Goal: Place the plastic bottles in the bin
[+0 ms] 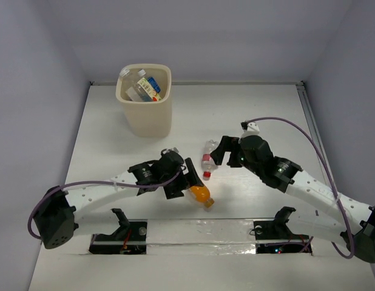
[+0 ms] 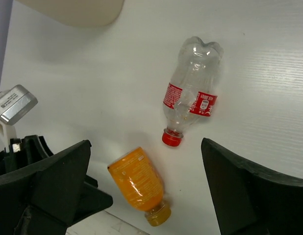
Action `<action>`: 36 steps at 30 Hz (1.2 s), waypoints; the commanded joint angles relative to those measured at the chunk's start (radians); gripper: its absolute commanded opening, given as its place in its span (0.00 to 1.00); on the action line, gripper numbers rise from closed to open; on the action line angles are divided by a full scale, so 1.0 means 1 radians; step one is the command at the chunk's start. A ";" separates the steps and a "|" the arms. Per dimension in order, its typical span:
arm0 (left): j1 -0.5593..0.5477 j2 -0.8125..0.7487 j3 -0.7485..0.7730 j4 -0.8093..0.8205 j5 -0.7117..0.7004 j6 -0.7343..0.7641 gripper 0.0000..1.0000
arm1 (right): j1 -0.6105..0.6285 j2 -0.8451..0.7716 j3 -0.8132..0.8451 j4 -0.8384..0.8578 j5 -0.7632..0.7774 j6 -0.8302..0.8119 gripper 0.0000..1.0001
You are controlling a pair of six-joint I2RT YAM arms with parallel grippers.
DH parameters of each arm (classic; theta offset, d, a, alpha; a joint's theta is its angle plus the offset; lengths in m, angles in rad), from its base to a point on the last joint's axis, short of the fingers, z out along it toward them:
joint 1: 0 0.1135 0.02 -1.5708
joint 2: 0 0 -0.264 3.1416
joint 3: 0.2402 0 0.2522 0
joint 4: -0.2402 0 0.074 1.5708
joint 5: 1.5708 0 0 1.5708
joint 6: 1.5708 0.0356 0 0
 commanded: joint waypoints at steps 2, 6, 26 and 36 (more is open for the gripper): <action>-0.012 0.079 0.032 0.037 -0.124 -0.052 0.98 | -0.009 0.027 -0.021 -0.023 0.000 0.030 1.00; -0.022 0.149 0.051 0.057 -0.124 -0.043 0.98 | -0.009 0.075 -0.015 -0.026 -0.016 0.020 1.00; -0.050 0.251 0.010 0.135 -0.266 -0.078 0.42 | -0.213 0.468 0.126 0.109 -0.232 -0.088 1.00; -0.050 0.018 0.051 -0.066 -0.331 -0.015 0.34 | -0.213 0.652 0.244 0.117 -0.221 -0.108 1.00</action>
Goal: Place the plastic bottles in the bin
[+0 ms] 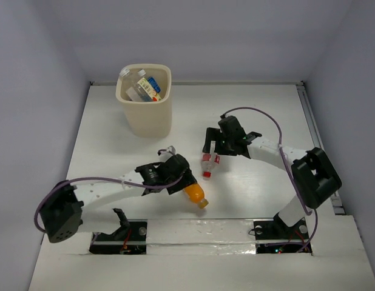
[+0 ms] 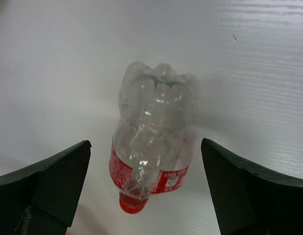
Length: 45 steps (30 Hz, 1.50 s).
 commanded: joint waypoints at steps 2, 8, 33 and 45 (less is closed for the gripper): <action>0.025 -0.181 0.129 -0.186 -0.105 0.069 0.34 | 0.003 0.092 0.101 0.024 0.028 -0.027 1.00; 0.243 -0.240 0.496 -0.306 -0.139 0.339 0.34 | -0.006 0.178 0.169 -0.010 0.052 -0.024 0.99; 0.690 0.515 1.399 -0.093 -0.412 0.856 0.33 | -0.006 -0.298 0.196 -0.079 0.020 -0.030 0.66; 0.648 0.483 1.359 -0.065 -0.363 0.904 0.99 | -0.006 -0.119 0.690 -0.001 -0.041 0.022 0.66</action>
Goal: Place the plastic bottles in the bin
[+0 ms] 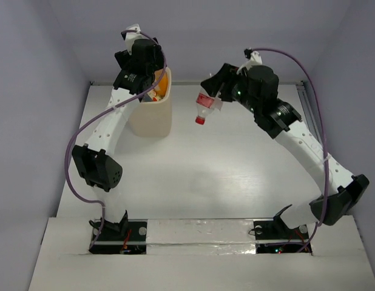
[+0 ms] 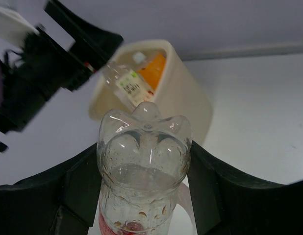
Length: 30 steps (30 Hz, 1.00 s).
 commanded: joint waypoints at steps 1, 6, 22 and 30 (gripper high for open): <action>0.002 -0.093 0.072 -0.003 0.033 0.010 0.99 | -0.005 0.102 0.142 0.086 -0.047 0.051 0.66; 0.002 -0.245 0.020 -0.047 0.133 -0.061 0.99 | 0.036 0.321 0.406 0.171 -0.028 0.085 0.66; 0.002 -0.811 -0.519 -0.152 0.314 -0.208 0.99 | 0.191 0.921 0.984 0.292 0.266 -0.408 0.68; 0.002 -0.877 -0.542 -0.200 0.331 -0.194 0.99 | 0.279 0.943 0.852 0.364 0.393 -0.675 0.89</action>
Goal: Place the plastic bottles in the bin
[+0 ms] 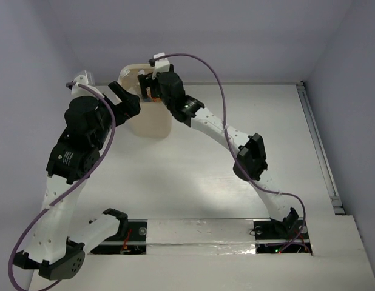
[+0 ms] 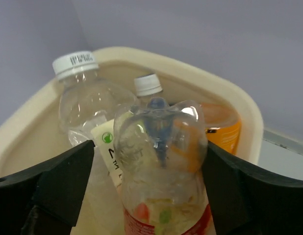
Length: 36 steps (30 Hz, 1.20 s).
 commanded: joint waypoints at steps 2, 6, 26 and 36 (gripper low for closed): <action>-0.001 -0.028 -0.005 0.004 0.036 -0.005 0.99 | 0.047 -0.035 0.009 0.102 0.104 -0.161 0.99; -0.010 -0.021 0.043 0.007 0.041 -0.012 0.99 | 0.047 -0.103 0.047 0.085 0.097 -0.116 1.00; -0.010 -0.057 0.076 0.052 0.090 -0.035 0.99 | 0.019 -1.466 -1.223 -0.019 0.027 0.421 0.00; -0.010 -0.122 -0.100 0.119 0.149 -0.090 0.99 | 0.019 -1.855 -1.481 -0.364 0.198 0.593 0.91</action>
